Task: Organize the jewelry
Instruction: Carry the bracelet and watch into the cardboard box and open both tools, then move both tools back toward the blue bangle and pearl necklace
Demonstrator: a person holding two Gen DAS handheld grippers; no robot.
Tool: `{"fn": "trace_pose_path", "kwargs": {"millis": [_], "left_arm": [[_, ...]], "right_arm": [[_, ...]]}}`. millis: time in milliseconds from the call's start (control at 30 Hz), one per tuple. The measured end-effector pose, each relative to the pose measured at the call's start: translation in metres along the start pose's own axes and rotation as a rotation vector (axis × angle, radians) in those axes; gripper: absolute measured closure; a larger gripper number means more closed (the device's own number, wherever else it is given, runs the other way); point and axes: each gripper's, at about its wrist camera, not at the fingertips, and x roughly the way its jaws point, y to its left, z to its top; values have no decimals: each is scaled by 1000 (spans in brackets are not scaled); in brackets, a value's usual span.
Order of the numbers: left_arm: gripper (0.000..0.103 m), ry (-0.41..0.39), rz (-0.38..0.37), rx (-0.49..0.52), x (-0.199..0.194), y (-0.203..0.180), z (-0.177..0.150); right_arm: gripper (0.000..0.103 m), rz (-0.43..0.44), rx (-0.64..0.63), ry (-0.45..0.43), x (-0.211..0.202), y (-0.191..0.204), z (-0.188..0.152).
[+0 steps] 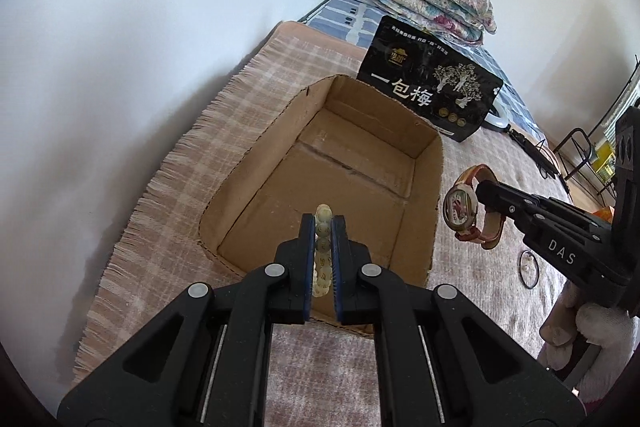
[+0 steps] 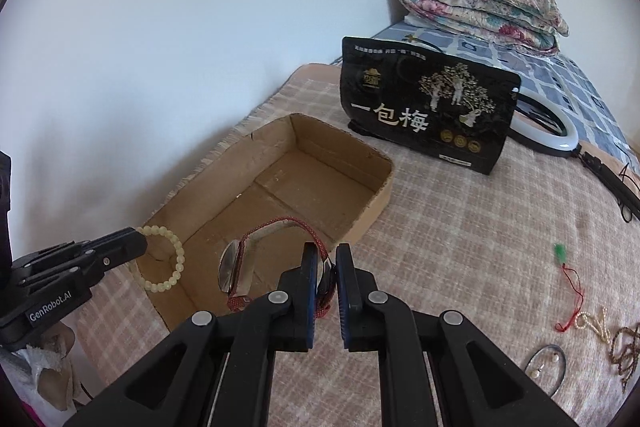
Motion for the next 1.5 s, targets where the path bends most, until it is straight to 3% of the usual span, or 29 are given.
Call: {"fn": "trace_pose_path", "kwargs": {"millis": [367, 500, 633, 700, 1133, 1500], "left_arm": [[98, 26, 31, -11, 8, 16, -4], [98, 25, 43, -4, 8, 13, -3], [97, 24, 49, 2, 7, 9, -2], [97, 23, 51, 1, 7, 8, -1], [97, 6, 50, 7, 5, -1, 5], [97, -23, 33, 45, -4, -31, 7]], "right_arm": [[94, 19, -2, 47, 37, 12, 2], [79, 54, 11, 37, 40, 11, 2], [69, 49, 4, 19, 37, 12, 3], [59, 44, 10, 12, 35, 10, 3], [54, 9, 34, -9, 18, -8, 3], [46, -34, 51, -33, -2, -30, -1]]}}
